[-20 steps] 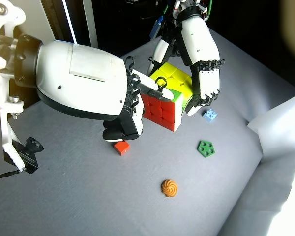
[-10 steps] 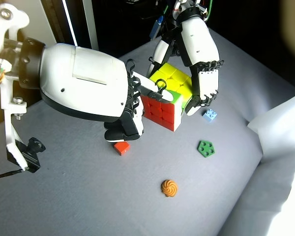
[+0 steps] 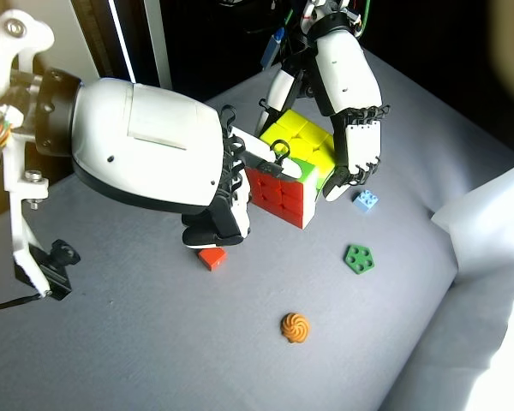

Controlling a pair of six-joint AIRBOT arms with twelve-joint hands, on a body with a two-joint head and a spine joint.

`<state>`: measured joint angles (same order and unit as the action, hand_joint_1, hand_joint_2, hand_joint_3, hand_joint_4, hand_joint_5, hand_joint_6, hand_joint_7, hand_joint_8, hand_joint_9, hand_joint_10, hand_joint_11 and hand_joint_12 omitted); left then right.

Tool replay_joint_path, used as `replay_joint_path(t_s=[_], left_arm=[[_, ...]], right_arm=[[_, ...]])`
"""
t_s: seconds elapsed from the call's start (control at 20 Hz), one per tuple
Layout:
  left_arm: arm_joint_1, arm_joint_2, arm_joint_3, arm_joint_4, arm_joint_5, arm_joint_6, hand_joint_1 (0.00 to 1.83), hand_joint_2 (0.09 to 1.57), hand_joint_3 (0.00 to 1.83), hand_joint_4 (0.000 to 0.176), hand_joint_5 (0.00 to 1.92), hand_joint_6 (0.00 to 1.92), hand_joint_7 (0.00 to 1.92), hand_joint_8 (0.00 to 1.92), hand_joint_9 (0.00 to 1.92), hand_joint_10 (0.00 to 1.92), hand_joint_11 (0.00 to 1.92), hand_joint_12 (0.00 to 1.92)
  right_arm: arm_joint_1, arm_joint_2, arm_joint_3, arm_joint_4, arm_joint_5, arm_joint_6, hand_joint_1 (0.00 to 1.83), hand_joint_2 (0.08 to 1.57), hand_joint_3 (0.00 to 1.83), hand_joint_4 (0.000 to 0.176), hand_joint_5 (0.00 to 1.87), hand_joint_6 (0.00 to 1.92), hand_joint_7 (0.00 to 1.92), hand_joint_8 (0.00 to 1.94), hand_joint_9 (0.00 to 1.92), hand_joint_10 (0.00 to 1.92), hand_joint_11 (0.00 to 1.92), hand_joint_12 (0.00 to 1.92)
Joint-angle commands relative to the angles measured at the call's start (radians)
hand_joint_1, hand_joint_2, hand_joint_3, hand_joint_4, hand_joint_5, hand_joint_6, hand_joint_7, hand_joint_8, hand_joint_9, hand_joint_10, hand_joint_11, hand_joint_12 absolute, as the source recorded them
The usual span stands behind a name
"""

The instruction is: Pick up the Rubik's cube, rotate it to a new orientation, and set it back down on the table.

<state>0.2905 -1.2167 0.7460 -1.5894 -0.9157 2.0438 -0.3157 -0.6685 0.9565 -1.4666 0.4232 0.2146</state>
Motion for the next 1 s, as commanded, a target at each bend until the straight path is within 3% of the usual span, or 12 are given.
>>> replay_joint_path(t_s=[0.0,0.35,0.5,0.6,0.65,0.8,0.95], left_arm=[[-0.033,0.003,0.000,0.136,0.003,-0.038,1.19,1.26,0.00,0.000,0.90,1.11,0.50,1.58,0.49,0.96,0.32,1.18],[-0.034,0.004,-0.001,0.136,0.003,-0.038,1.19,1.25,0.00,0.000,0.92,1.02,0.51,1.63,0.48,1.07,0.39,1.19],[-0.034,0.007,-0.002,0.136,0.003,-0.038,1.18,1.27,0.00,0.000,0.88,1.14,0.48,1.59,0.45,1.00,0.28,1.16],[-0.034,0.010,-0.002,0.134,0.003,-0.038,1.19,1.25,0.00,0.000,0.91,1.09,0.50,1.57,0.51,0.94,0.35,1.12],[-0.034,0.010,-0.002,0.134,0.003,-0.038,1.18,1.27,0.00,0.000,0.88,1.17,0.48,1.58,0.48,0.92,0.34,1.12],[-0.034,0.010,-0.003,0.133,0.003,-0.038,1.19,1.25,0.00,0.000,0.92,1.09,0.52,1.56,0.53,0.94,0.36,1.11],[-0.034,0.010,-0.003,0.131,0.003,-0.038,1.19,1.25,0.00,0.000,0.92,1.07,0.52,1.58,0.51,0.95,0.37,1.13]], right_arm=[[0.000,-0.007,-0.001,0.010,0.021,-0.006,1.15,1.25,0.00,0.000,0.25,0.01,0.94,1.88,1.02,1.92,0.98,1.92],[-0.002,-0.008,-0.001,0.010,0.020,-0.006,1.15,1.25,0.00,0.000,0.24,0.00,0.91,1.88,0.99,1.92,0.95,1.92],[0.011,-0.006,-0.001,0.016,0.029,-0.005,1.16,1.26,0.00,0.000,0.23,0.00,0.92,1.88,1.01,1.92,0.97,1.92],[0.022,-0.005,-0.001,0.027,0.048,-0.004,1.15,1.26,0.00,0.000,0.22,0.00,0.93,1.89,1.01,1.92,0.96,1.92],[0.021,-0.006,-0.001,0.027,0.048,-0.004,1.15,1.25,0.00,0.000,0.23,0.00,0.94,1.90,1.03,1.92,0.99,1.92],[0.013,-0.014,-0.002,0.026,0.066,-0.007,1.12,1.27,0.01,0.000,0.22,0.00,0.92,1.94,1.03,1.92,0.98,1.92],[0.012,-0.017,-0.002,0.023,0.065,-0.007,1.12,1.28,0.00,0.000,0.22,0.00,0.96,1.85,1.03,1.92,0.98,1.92]])
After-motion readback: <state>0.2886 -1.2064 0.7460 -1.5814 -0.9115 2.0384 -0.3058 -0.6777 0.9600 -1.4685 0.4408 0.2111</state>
